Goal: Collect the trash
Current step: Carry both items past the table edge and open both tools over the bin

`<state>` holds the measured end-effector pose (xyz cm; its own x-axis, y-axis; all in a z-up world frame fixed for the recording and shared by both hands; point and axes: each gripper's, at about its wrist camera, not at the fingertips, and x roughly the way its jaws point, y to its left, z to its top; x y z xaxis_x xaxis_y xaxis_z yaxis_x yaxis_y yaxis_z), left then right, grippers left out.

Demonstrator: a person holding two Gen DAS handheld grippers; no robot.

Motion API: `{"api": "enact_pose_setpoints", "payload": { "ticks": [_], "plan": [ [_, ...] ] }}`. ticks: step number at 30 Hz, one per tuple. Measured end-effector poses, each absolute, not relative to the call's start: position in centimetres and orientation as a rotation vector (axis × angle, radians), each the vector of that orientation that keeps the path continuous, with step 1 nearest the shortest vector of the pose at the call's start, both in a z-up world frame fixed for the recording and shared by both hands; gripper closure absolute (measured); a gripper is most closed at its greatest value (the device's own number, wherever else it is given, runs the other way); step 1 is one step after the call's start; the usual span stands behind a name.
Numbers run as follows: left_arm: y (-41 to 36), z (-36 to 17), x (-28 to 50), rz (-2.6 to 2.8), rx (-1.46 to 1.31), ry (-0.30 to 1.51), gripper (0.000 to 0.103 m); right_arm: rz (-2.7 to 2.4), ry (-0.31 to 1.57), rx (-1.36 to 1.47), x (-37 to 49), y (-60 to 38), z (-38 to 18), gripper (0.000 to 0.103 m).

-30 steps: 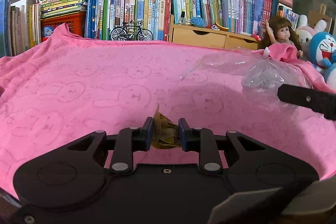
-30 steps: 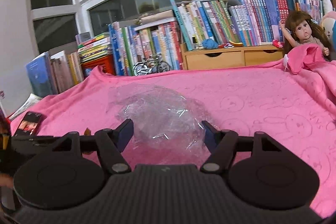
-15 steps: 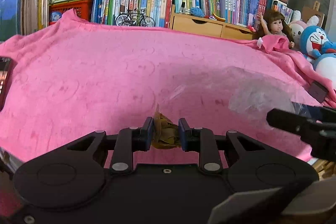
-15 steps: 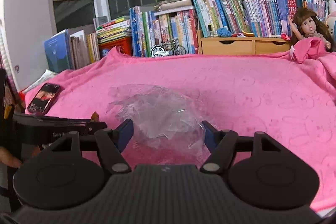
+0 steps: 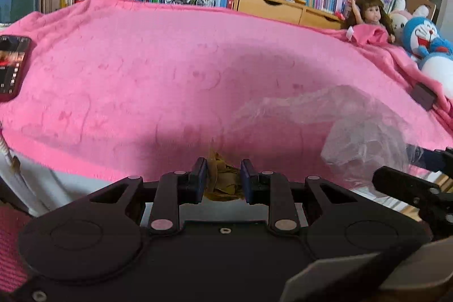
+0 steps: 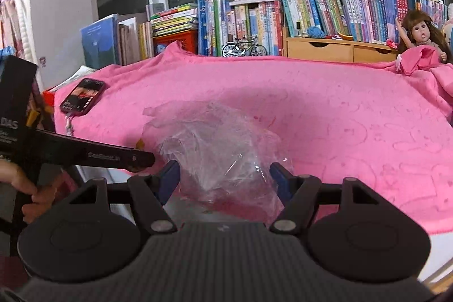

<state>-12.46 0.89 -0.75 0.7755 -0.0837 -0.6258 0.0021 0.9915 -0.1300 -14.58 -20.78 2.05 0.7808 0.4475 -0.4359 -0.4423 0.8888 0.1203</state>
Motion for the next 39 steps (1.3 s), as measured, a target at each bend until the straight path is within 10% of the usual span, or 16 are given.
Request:
{"api": "enact_pose_setpoints", "payload": {
  "ticks": [39],
  "plan": [
    [-0.6, -13.2, -13.3, -0.039, -0.056, 1.145, 0.077, 0.479, 0.99, -0.054, -15.3, -17.1, -10.6, 0.029]
  ]
}}
